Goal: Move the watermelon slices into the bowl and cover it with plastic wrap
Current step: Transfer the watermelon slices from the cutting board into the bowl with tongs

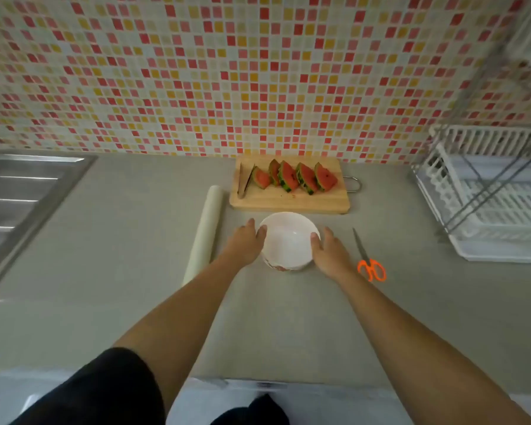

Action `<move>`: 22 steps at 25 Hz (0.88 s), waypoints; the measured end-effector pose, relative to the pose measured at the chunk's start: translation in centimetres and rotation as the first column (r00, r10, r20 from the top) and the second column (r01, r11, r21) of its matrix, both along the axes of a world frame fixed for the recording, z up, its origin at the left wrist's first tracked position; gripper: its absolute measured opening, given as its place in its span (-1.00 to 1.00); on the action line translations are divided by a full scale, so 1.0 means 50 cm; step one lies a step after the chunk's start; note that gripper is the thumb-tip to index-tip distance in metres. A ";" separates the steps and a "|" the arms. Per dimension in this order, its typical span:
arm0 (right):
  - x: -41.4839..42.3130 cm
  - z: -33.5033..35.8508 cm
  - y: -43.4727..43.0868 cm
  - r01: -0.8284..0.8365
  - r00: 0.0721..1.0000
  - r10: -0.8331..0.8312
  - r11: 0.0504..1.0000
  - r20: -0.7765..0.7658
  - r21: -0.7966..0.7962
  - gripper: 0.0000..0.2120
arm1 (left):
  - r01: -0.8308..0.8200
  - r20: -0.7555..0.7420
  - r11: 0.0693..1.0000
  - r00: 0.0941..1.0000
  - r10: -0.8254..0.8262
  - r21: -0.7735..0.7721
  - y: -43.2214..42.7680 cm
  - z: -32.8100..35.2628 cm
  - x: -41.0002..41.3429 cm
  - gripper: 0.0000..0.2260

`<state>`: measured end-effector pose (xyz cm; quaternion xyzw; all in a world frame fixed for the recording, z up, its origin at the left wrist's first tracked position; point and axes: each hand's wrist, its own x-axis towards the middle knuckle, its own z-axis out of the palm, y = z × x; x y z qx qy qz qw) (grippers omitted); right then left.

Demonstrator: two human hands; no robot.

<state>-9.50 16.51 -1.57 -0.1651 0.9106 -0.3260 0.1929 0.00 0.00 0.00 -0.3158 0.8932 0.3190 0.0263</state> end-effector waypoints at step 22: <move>-0.103 -0.071 -0.086 0.156 0.988 -0.152 0.968 0.034 -0.195 -0.66 | -0.072 -0.198 0.997 0.978 0.064 -0.036 -0.071 -0.088 -0.125 -0.74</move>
